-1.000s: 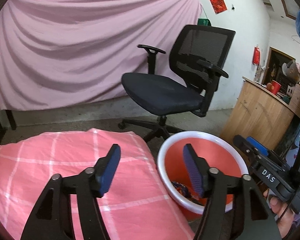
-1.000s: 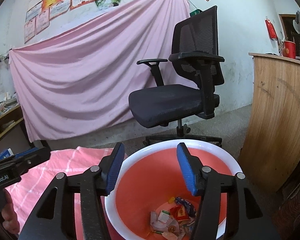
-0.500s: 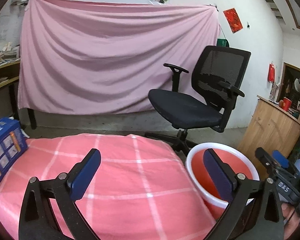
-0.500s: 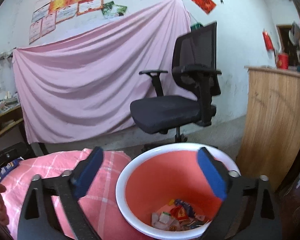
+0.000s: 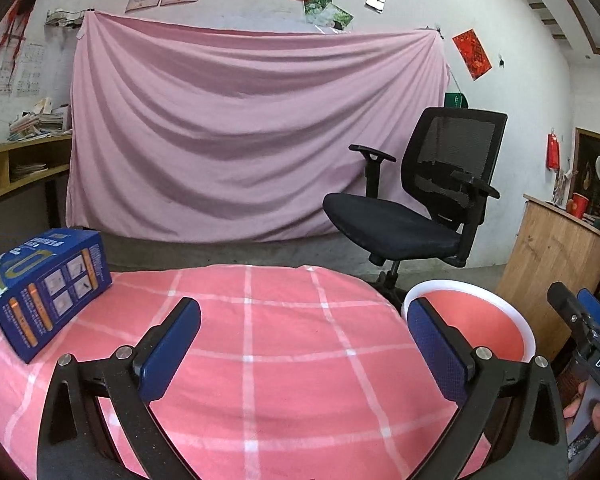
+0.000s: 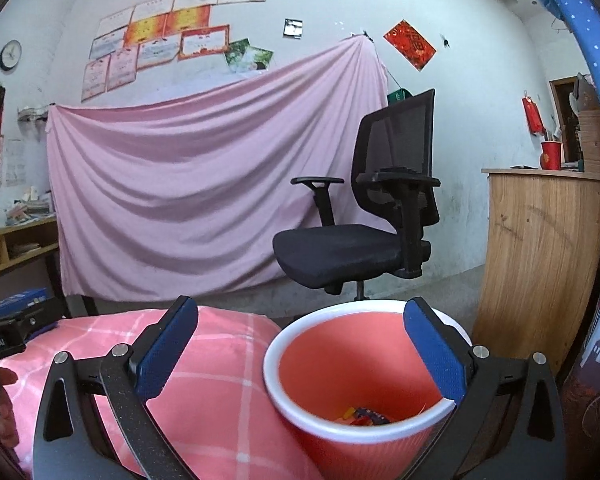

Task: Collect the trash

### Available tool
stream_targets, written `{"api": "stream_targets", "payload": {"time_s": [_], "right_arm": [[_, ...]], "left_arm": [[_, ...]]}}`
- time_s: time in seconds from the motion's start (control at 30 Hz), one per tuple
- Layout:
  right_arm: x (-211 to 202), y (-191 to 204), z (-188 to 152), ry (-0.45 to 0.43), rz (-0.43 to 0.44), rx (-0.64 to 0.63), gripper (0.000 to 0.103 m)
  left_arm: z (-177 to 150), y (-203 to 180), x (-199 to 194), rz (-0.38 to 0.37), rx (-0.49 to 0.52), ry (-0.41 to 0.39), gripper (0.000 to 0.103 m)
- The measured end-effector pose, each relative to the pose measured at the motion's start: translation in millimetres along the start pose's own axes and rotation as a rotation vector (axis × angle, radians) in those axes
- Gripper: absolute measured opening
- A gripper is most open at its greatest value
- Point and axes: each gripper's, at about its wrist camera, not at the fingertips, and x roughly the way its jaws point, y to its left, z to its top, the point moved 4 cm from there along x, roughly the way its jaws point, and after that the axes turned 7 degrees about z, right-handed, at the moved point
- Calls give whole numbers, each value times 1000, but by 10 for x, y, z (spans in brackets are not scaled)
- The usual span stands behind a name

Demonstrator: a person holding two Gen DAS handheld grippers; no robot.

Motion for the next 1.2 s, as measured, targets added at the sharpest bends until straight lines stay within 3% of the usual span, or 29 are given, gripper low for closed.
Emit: {"api": "stream_targets", "payload": {"time_s": [0.5, 0.8, 1.2], "right_arm": [[-425, 493, -95, -52, 46, -45, 103], [-603, 730, -189, -24, 46, -40, 103], [-820, 1147, -368, 36, 113, -52, 103]], "left_arm": [[-244, 448, -596, 62, 11, -56, 101], [-393, 721, -891, 95, 13, -69, 101], [-507, 1020, -1235, 130, 13, -91, 101]]}}
